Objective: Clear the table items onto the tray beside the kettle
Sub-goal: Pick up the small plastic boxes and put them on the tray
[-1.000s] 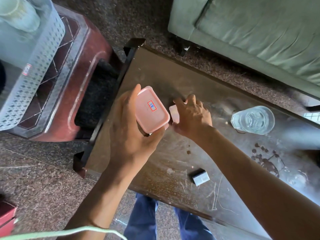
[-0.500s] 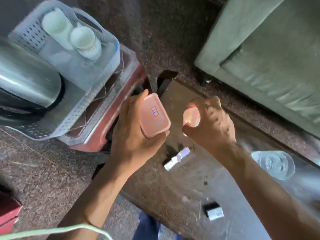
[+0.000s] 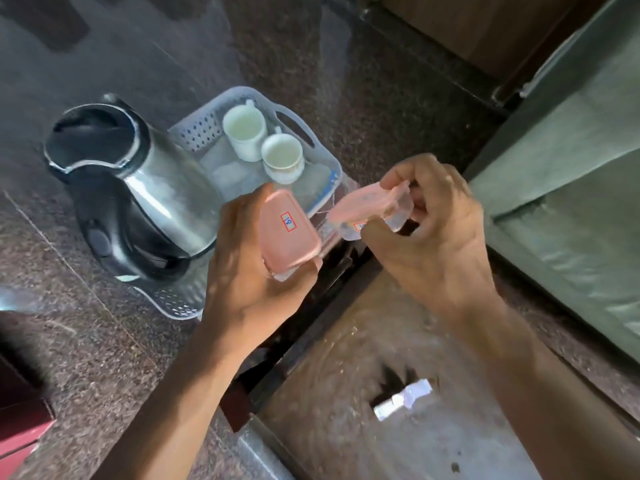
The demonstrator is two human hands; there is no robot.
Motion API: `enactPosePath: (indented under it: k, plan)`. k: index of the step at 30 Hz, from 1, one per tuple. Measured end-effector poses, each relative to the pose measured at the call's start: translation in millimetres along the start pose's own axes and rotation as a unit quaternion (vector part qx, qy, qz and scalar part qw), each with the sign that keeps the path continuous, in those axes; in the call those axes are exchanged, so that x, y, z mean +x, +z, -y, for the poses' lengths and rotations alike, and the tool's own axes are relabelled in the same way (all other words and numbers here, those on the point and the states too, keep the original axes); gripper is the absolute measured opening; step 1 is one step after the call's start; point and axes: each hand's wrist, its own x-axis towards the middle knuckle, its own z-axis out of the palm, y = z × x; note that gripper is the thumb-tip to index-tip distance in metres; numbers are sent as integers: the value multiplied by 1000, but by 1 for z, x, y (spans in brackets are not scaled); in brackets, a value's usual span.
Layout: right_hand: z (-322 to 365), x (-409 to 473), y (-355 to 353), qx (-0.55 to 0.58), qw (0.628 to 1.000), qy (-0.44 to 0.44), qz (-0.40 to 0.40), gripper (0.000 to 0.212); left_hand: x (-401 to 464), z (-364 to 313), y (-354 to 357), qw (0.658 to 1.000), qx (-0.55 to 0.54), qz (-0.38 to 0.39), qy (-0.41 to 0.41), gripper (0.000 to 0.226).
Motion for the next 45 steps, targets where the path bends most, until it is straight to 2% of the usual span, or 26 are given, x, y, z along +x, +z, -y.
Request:
enactPosePath:
  k: [16, 26, 36, 40, 45]
  plan:
    - [40, 78, 148, -49, 993, -93, 55, 31, -39, 40, -27, 988, -18, 15, -156, 106]
    - [39, 95, 208, -109, 984, -125, 71, 30, -39, 44, -24, 985, -22, 25, -168, 103]
    - [48, 95, 232, -155, 973, -131, 111, 35, -40, 48, -23, 984, -39, 26, -171, 103]
    - [48, 94, 229, -100, 972, -136, 162, 36, -41, 49, -23, 984, -44, 26, -171, 104]
    - [45, 85, 206, -42, 977, -105, 183, 53, -43, 51, -18, 986, -39, 9, -162, 108]
